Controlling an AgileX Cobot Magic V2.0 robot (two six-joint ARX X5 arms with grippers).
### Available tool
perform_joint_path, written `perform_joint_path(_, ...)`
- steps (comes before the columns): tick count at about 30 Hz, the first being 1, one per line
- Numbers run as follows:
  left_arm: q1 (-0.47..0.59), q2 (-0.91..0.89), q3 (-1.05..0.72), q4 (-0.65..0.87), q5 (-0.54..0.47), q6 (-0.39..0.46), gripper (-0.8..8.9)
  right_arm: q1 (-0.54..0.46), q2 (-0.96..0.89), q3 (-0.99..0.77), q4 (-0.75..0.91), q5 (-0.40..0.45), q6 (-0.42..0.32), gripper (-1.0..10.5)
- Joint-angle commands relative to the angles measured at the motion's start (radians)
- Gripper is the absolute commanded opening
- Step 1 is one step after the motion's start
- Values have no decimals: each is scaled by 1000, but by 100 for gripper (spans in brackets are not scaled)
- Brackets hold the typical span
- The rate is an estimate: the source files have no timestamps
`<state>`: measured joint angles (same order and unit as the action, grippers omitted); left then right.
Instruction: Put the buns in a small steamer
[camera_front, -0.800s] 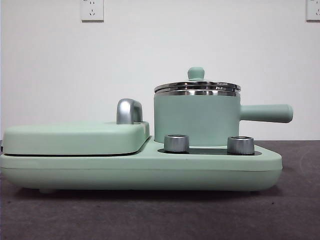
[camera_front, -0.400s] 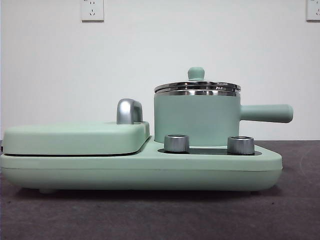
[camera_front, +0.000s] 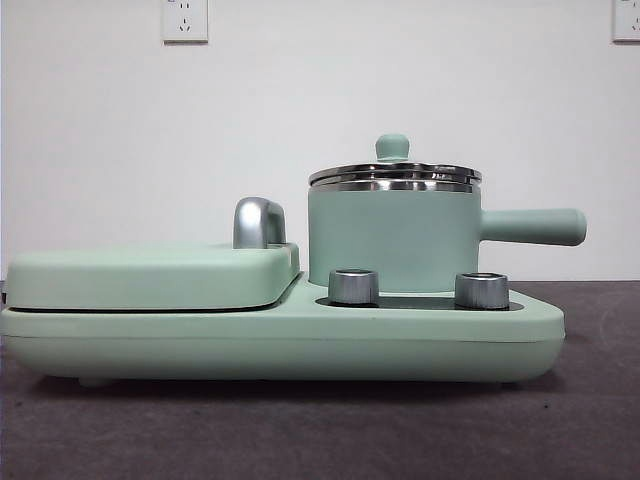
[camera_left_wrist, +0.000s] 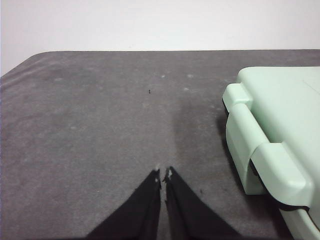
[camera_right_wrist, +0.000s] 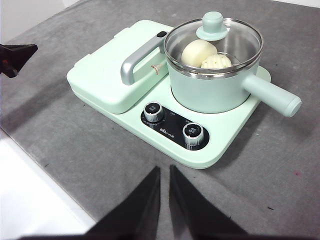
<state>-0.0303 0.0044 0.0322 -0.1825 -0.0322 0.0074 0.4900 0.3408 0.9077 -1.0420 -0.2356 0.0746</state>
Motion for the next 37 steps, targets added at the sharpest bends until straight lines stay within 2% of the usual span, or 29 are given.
perform_joint_path(1, 0, -1, -19, -5, -6, 7, 21, 5, 2, 9, 10, 0, -5, 27)
perform_joint_path(14, 0, -1, -19, -5, -6, 7, 21, 3, 0, 6, 13, 1, -5, 27)
perform_joint_path(18, 0, -1, -19, -5, -6, 7, 21, -52, -1, -15, 50, -1, -5, 27)
perform_joint_path(21, 0, -1, -19, -5, -6, 7, 21, -149, -40, -107, 182, 0, -5, 27)
perform_joint_path(28, 0, -1, -19, -5, -6, 7, 21, -404, -203, -486, 750, 1, -11, 27)
perform_joint_path(32, 0, -1, -19, -5, -6, 7, 21, -484, -253, -667, 997, 3, -12, 27)
perform_joint_path(35, 0, -1, -19, -5, -6, 7, 21, -504, -273, -751, 1069, 23, -12, 27)
perform_joint_path(37, 0, -1, -19, -5, -6, 7, 21, -507, -277, -781, 1066, 80, -12, 27)
